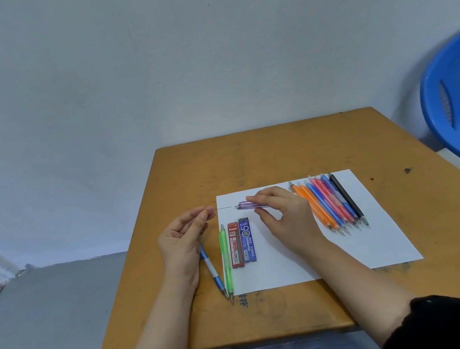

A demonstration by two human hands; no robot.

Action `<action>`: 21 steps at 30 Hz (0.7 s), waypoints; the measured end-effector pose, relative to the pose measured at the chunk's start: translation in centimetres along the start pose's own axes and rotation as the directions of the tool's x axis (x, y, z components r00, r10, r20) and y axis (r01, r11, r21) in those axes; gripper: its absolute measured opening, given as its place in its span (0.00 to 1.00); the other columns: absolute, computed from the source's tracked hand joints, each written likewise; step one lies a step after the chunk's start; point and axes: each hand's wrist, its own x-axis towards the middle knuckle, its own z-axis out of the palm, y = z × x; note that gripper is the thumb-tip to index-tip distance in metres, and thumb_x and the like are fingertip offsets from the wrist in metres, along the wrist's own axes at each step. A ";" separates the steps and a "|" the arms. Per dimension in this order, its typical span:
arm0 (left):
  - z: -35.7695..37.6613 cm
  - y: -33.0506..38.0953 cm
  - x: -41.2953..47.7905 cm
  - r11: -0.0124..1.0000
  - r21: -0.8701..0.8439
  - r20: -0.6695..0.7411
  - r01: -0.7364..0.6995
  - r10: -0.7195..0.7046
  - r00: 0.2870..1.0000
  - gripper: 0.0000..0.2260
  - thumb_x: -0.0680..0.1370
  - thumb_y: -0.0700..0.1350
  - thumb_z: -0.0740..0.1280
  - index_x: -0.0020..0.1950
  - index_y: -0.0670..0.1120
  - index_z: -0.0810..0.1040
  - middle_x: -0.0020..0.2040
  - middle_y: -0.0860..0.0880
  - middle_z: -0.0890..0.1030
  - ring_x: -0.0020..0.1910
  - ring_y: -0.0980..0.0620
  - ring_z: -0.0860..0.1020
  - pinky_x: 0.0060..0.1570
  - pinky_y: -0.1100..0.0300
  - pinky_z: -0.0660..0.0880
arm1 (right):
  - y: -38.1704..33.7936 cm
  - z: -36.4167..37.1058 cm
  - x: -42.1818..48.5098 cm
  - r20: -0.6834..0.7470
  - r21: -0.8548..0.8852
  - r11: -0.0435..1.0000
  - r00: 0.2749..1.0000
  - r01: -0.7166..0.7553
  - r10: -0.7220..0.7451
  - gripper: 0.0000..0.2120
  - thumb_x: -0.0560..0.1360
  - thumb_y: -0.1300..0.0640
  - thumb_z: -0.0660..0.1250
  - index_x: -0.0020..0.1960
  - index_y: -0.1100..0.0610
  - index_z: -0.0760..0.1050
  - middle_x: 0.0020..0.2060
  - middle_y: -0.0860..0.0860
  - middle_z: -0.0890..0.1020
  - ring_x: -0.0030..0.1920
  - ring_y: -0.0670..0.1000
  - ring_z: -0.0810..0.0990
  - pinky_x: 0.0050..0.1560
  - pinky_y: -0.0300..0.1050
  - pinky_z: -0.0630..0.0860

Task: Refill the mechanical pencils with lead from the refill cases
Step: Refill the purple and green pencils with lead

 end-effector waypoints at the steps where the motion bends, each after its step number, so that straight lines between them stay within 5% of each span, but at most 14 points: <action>1: 0.0 0.0 0.0 1.000 -0.004 0.001 0.000 0.000 1.000 0.08 0.68 0.41 0.70 0.47 0.42 0.81 0.42 0.47 0.86 0.45 0.53 0.83 0.44 0.65 0.78 | 0.0 0.0 0.0 0.003 0.002 1.000 1.000 0.002 -0.002 0.13 0.70 0.67 0.72 0.55 0.62 0.81 0.47 0.55 0.83 0.51 0.37 0.71 0.48 0.19 0.67; 21: 0.3 0.1 -0.2 0.998 0.045 0.011 0.034 -0.034 0.999 0.05 0.73 0.33 0.68 0.48 0.39 0.80 0.41 0.46 0.86 0.43 0.54 0.84 0.40 0.67 0.77 | -0.1 0.2 -0.3 0.046 0.027 0.999 0.999 0.020 -0.022 0.14 0.72 0.64 0.71 0.57 0.61 0.81 0.48 0.55 0.83 0.50 0.39 0.73 0.48 0.21 0.69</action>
